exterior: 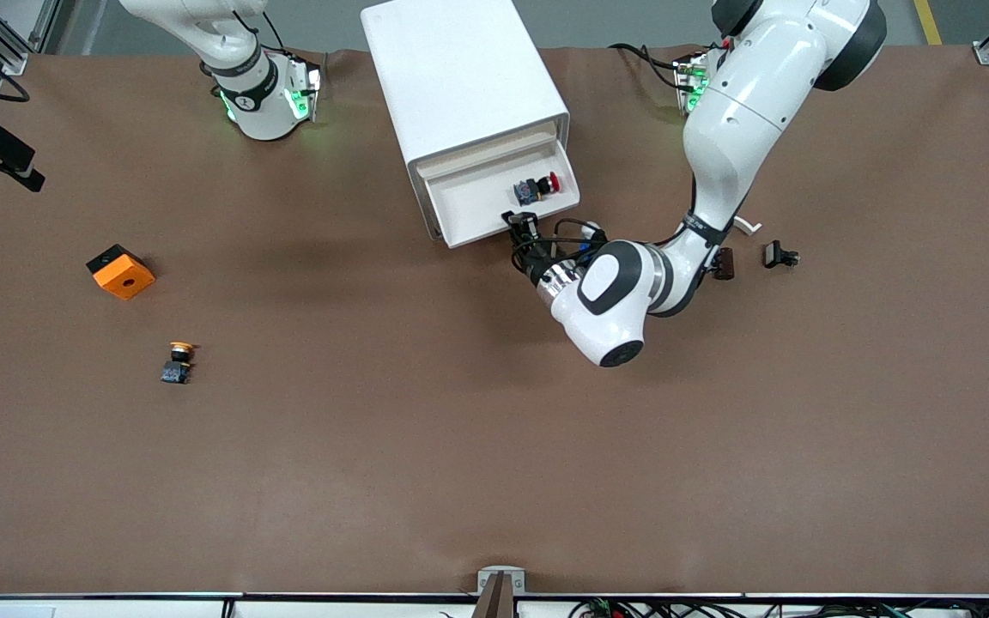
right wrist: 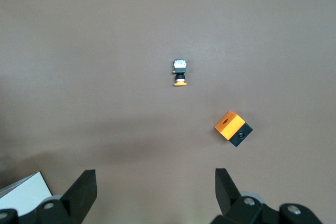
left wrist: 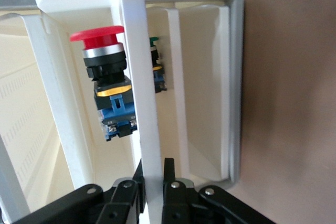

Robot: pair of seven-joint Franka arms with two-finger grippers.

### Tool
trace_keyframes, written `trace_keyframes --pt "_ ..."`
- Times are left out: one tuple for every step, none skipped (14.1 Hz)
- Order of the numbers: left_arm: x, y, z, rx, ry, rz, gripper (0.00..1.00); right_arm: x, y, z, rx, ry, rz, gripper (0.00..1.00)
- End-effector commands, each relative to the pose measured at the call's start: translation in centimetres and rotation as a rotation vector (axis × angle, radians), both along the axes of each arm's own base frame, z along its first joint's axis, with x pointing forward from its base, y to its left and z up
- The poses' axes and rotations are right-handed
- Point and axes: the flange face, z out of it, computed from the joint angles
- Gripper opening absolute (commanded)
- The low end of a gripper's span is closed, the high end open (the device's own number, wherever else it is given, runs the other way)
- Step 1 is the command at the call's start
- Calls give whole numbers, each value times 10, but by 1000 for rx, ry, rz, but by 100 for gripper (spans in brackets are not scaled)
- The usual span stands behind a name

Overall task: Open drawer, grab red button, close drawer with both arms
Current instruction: 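Withdraw the left gripper while the right gripper reaches into the drawer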

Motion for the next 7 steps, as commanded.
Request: trace_keyframes --pt "30 18 8 -10 -86 17 15 20 10 -8 -6 15 3 100" --pt "39 27 12 -12 -96 36 58 23 15 -9 -8 18 12 100" --pt "47 35 18 -17 -109 48 100 24 16 -9 -9 18 15 100" --pt "54 39 25 -25 -122 59 100 24 23 -10 -11 20 38 100" --pt "62 43 34 -33 -138 69 100 24 33 -10 -10 23 43 100" --pt "68 46 45 -42 -152 74 100 24 42 -11 -8 24 29 100" --pt "78 54 56 -52 -172 89 100 25 56 -12 -5 23 -33 100"
